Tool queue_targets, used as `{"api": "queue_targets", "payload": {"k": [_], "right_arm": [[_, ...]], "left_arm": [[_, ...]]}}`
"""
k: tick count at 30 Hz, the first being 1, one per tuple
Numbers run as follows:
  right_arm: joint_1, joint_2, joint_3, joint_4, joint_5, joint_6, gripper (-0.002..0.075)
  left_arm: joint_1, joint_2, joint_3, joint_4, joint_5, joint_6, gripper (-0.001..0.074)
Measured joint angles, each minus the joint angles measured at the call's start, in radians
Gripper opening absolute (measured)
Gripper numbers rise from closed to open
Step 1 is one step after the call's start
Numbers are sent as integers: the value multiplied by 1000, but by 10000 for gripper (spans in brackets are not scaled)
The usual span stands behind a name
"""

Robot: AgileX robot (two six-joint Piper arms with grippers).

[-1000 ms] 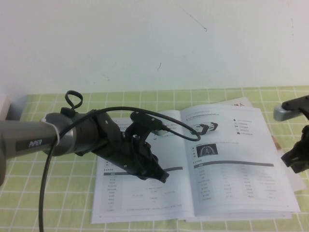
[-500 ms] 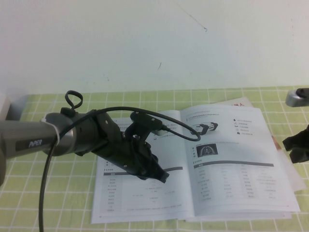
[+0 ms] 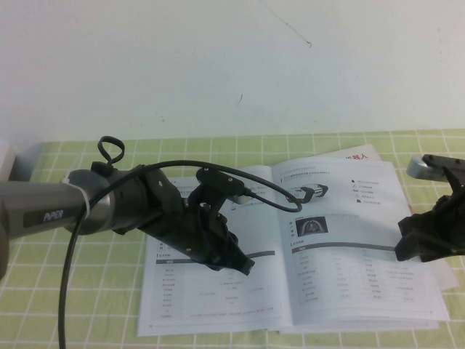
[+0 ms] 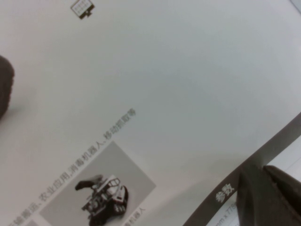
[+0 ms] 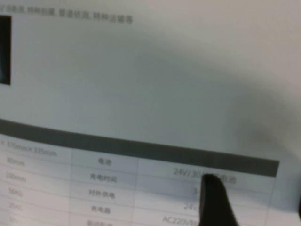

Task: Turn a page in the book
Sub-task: Open the closed book

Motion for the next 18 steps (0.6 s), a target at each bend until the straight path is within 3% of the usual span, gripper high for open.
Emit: {"api": "queue_targets", "payload": {"k": [18], "right_arm": [[0, 8, 0, 5, -2, -1, 356]], "left_arm": [[0, 0, 0, 0, 0, -2, -4]]}}
